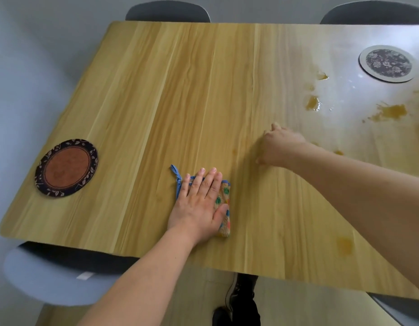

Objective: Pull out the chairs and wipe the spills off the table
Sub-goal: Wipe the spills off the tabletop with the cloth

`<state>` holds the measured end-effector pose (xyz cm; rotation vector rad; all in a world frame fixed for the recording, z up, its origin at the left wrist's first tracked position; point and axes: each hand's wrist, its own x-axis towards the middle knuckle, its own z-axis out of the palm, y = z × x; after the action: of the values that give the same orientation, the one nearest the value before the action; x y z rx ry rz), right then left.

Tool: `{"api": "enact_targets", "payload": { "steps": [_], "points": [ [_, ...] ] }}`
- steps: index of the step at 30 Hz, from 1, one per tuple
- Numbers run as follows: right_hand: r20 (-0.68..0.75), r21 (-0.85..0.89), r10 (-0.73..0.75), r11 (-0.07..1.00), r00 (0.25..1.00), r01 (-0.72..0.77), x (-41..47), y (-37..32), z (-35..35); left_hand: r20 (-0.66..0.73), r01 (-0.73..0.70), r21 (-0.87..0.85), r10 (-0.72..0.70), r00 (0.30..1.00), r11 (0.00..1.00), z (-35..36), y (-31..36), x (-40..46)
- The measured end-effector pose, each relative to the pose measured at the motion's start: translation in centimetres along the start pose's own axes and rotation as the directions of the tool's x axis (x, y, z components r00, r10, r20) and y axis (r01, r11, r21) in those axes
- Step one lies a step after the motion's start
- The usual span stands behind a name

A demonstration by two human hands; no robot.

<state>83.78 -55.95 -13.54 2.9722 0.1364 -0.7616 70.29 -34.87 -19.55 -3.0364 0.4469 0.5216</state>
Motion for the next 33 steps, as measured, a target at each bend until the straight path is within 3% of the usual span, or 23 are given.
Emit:
{"api": "enact_targets", "payload": {
  "steps": [2,5,12,18,26,33],
  "points": [
    [0.148,0.017,0.037,0.999,0.988,-0.04,-2.1,-0.5,1.4,0.005,-0.005,-0.006,0.005,1.0,1.0,0.1,0.1,-0.3],
    [0.23,0.02,0.048,0.998,0.972,-0.054,-3.7,-0.2,2.9,0.008,0.001,-0.016,-0.001,1.0,1.0,0.6,0.6,-1.7],
    [0.238,-0.023,0.064,0.998,0.969,-0.06,-3.3,-0.9,2.4,0.038,-0.034,-0.008,0.035,0.999,0.999,1.5,1.4,-5.6],
    [0.217,-0.023,0.048,0.999,0.975,-0.044,-3.3,-0.9,2.2,0.008,0.016,-0.022,-0.015,1.0,1.0,1.9,2.3,-6.0],
    [0.138,0.071,-0.051,0.997,0.989,0.041,-4.1,1.3,4.3,-0.028,-0.018,-0.055,0.017,0.999,0.998,2.6,5.3,-5.9],
    [0.175,-0.168,-0.103,0.977,0.979,0.133,-3.5,0.4,0.6,-0.036,-0.067,-0.006,0.067,0.997,0.998,1.1,4.2,-2.5]
  ]
}}
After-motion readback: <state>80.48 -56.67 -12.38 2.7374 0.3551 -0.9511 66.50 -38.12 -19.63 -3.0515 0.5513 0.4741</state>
